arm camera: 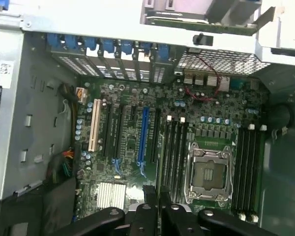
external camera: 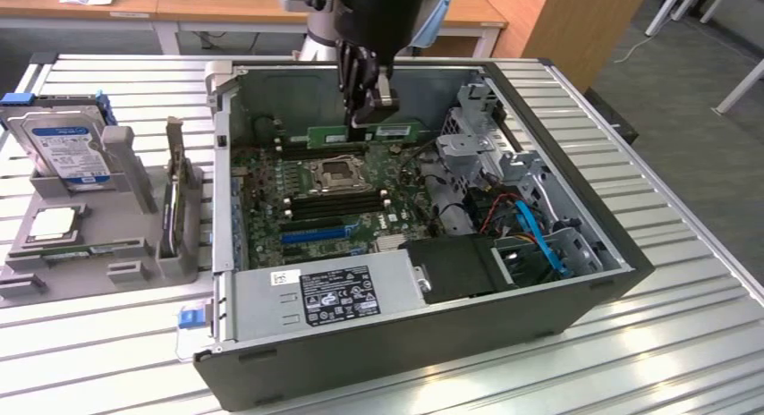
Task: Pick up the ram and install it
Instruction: 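Pick up the ram and move it above insertion slot, then insert the ram into the slot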
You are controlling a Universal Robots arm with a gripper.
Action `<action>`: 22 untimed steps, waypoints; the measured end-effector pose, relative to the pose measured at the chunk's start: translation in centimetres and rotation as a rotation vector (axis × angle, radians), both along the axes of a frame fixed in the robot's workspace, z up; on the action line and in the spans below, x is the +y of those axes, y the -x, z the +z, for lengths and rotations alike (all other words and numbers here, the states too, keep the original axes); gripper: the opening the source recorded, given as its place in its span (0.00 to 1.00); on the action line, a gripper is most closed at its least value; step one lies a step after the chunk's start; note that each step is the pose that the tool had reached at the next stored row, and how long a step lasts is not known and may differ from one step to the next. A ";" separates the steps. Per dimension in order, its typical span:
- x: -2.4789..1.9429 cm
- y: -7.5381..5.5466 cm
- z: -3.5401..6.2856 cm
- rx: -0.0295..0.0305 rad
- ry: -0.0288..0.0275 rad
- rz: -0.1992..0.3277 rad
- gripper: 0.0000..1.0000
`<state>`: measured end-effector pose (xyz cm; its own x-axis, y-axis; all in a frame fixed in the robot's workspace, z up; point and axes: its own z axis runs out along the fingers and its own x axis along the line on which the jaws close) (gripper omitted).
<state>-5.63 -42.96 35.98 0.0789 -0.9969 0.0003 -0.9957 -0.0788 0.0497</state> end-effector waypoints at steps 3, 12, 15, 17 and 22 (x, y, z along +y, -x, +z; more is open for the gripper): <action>0.00 0.0 -0.01 0.0001 -0.0342 -0.014 0.14; 0.01 0.0 -0.02 0.0001 -0.0474 -0.017 0.14; 0.01 0.0 -0.02 0.0001 -0.0473 -0.017 0.14; 0.01 0.0 -0.02 0.0000 -0.0474 -0.017 0.14; 0.01 0.0 -0.19 0.0000 -0.0412 -0.017 0.14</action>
